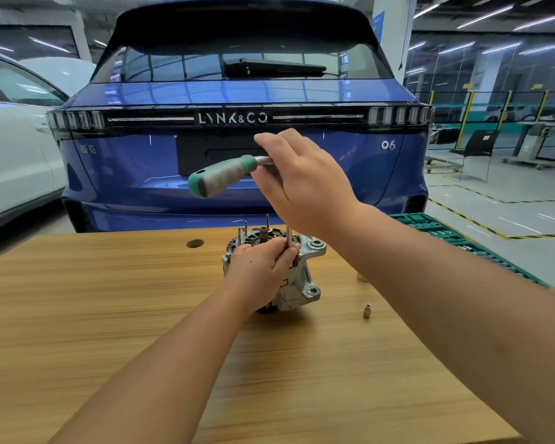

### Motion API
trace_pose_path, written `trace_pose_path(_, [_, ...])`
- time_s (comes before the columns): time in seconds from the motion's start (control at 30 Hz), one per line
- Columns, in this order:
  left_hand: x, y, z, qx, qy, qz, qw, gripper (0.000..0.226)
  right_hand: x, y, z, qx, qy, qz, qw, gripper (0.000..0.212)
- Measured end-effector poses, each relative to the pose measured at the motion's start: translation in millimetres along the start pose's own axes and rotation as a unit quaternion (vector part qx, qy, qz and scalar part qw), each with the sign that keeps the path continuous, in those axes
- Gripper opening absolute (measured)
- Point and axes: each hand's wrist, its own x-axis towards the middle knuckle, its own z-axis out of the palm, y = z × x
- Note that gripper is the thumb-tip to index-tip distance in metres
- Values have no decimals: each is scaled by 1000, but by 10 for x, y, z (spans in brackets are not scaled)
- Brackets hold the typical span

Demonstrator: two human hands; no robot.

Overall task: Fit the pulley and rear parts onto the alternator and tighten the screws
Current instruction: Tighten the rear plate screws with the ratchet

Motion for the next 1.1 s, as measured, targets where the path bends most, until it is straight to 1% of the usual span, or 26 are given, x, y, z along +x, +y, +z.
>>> trace_pose_path(0.07, [5,-7,4,0,2,0,1000,28,-9,23,-23,14,-45,9,999,55])
trace_pose_path(0.13, [9,-10,11,-5,2,-1,1000,28,10,42,-72,42,-99,4,994,59])
trace_pose_path(0.23, [11,-20,17,-4,1,-2,1000,29,77,53,-165,70,-131,-15,989,51])
trace_pose_path(0.33, [11,-32,26,-4,6,5,1000,30,161,29,-213,16,-138,-21,990,38])
trace_pose_path(0.4, [8,-34,33,5,11,7,1000,31,281,5,-230,-27,-170,25,985,36])
trace_pose_path(0.47, [8,-33,38,13,14,7,1000,32,449,-8,-266,-30,-220,131,966,36])
trace_pose_path(0.5, [12,-35,40,14,14,7,1000,32,525,-4,-282,7,-242,204,949,31])
trace_pose_path(0.53, [14,-38,44,14,13,6,1000,32,573,-1,-295,78,-254,286,921,25])
trace_pose_path(0.57, [18,-44,49,15,12,6,1000,31,587,5,-306,179,-252,368,877,20])
trace_pose_path(0.6, [21,-50,54,16,12,6,1000,31,572,7,-322,292,-234,439,817,16])
trace_pose_path(0.63, [25,-57,58,16,13,5,1000,31,533,14,-327,397,-205,485,752,15])
trace_pose_path(0.67, [30,-61,61,14,15,2,1000,31,476,22,-313,483,-171,508,693,15])
trace_pose_path(0.7, [35,-62,61,13,17,-1,1000,30,411,41,-266,548,-133,516,645,14])
trace_pose_path(0.73, [41,-60,61,15,17,-2,1000,30,345,54,-211,595,-92,518,608,13])
trace_pose_path(0.77, [46,-60,60,19,16,-3,1000,30,288,63,-151,626,-50,519,580,11])
trace_pose_path(0.8, [46,-58,60,25,13,-3,1000,28,239,67,-98,645,-10,518,561,11])
trace_pose_path(0.83, [44,-55,58,29,11,-3,1000,26,200,69,-48,656,23,514,553,13])
trace_pose_path(0.93, [40,-41,51,30,5,-4,1000,24,135,51,35,659,85,488,566,19])
trace_pose_path(1.0, [33,-40,47,27,3,-9,1000,28,125,38,50,674,87,465,567,20])
trace_pose_path(1.1, [19,-39,29,6,-3,-13,1000,29,69,78,36,710,19,422,564,26])
